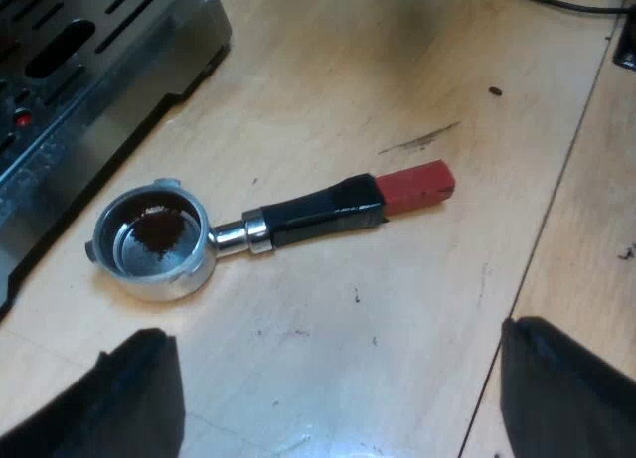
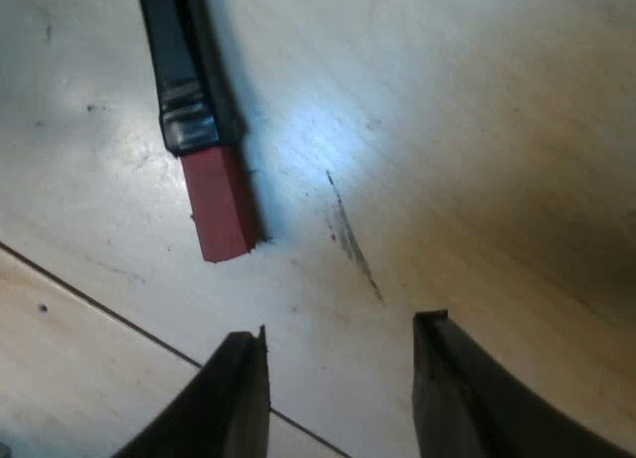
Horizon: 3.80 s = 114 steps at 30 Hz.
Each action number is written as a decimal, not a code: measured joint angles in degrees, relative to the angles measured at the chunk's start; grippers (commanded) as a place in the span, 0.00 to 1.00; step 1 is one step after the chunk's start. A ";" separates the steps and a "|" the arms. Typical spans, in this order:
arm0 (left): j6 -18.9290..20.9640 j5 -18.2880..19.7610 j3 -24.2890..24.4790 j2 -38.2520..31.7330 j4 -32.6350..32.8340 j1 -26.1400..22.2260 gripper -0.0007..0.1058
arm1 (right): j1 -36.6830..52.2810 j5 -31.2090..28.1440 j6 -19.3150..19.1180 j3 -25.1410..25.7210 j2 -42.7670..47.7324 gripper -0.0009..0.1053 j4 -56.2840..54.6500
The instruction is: Put the handle in the coffee machine
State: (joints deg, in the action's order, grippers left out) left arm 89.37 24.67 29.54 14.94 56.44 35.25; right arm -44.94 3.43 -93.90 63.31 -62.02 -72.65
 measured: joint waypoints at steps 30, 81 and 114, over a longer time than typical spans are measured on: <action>0.00 -0.03 -2.86 15.32 -8.43 6.93 0.65 | 0.03 -2.90 6.48 -7.99 -15.32 0.11 14.55; 1.67 -15.40 2.06 17.97 5.43 6.93 0.65 | -17.98 1.85 21.71 -7.99 -27.74 0.01 33.67; 1.66 -26.69 7.15 17.97 16.90 6.93 0.65 | -25.22 4.33 32.24 2.26 -42.24 0.01 55.47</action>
State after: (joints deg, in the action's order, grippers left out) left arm 91.02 -2.02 36.69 32.91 73.33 42.19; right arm -70.15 7.77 -61.67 65.57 -104.25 -17.18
